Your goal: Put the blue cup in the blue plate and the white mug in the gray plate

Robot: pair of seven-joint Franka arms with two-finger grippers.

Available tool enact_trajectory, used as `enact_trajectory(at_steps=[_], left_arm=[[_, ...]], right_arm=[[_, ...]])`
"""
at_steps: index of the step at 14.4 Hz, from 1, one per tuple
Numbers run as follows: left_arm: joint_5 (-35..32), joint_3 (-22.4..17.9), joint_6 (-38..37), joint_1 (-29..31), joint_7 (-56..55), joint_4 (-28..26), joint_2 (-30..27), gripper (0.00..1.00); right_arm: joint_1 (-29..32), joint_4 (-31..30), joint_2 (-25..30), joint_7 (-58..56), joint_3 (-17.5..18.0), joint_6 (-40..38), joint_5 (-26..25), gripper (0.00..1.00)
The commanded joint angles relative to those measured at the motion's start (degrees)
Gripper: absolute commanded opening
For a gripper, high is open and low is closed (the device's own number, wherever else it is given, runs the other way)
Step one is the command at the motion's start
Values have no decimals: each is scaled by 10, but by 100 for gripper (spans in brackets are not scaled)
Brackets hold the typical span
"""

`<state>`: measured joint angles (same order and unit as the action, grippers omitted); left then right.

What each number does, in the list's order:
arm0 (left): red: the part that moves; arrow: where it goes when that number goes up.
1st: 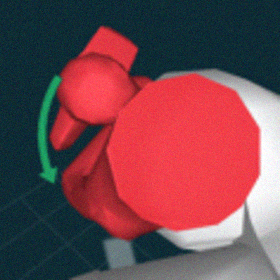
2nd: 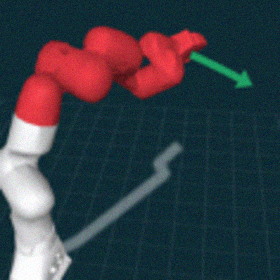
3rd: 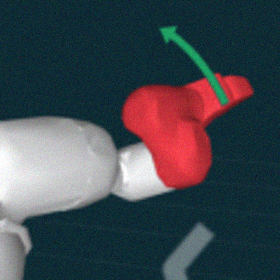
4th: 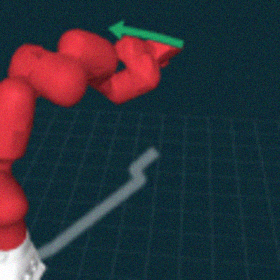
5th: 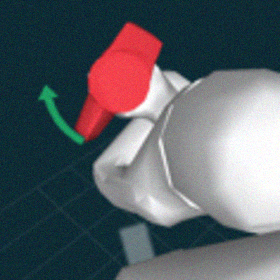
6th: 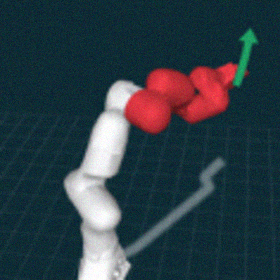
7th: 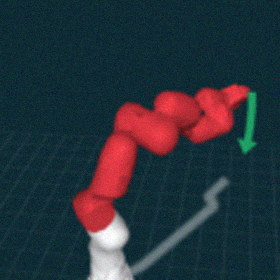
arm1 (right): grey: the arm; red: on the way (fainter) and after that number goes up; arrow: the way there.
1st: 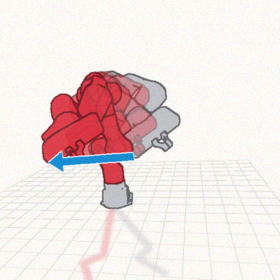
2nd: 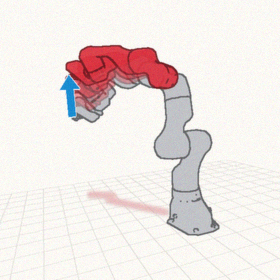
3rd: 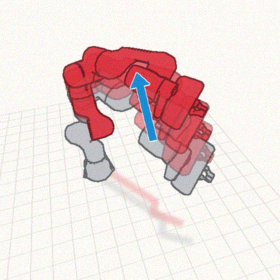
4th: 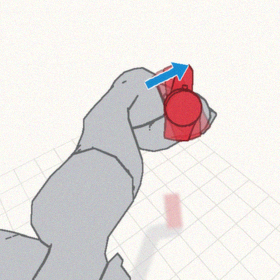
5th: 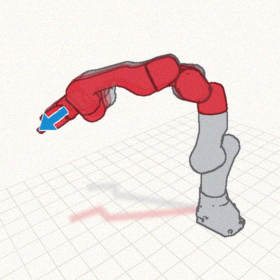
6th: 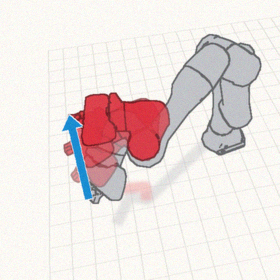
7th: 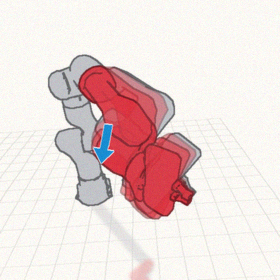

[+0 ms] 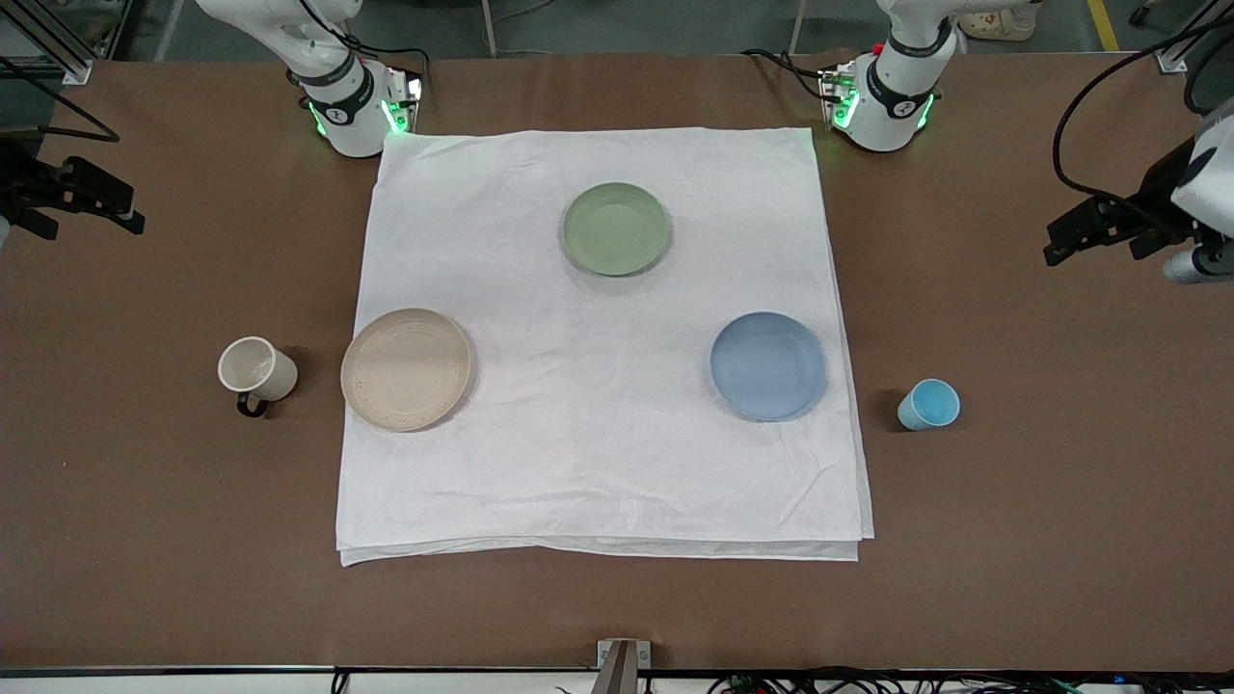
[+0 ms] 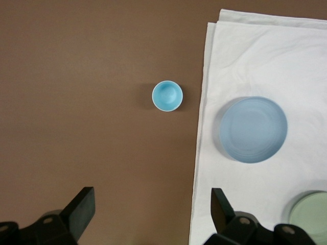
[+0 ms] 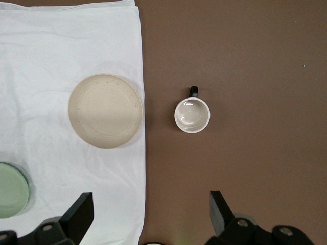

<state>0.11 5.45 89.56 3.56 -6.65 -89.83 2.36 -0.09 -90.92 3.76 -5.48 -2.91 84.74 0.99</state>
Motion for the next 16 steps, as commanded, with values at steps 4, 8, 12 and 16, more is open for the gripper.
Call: enact_trajectory(at_steps=[4,8,12,16], left_arm=[[-3,0,99,34,-4,16,160,100],[-5,1,159,28,-28,-2,223,100],[-5,4,248,24,-29,-64,244,83],[-5,4,326,27,-29,-131,254,70]], right_arm=[[19,14,-46,7,-1,25,2,100],[47,17,-160,0,-1,118,4,100],[69,-12,-227,3,0,226,10,100],[90,-49,-270,8,0,286,38,100]])
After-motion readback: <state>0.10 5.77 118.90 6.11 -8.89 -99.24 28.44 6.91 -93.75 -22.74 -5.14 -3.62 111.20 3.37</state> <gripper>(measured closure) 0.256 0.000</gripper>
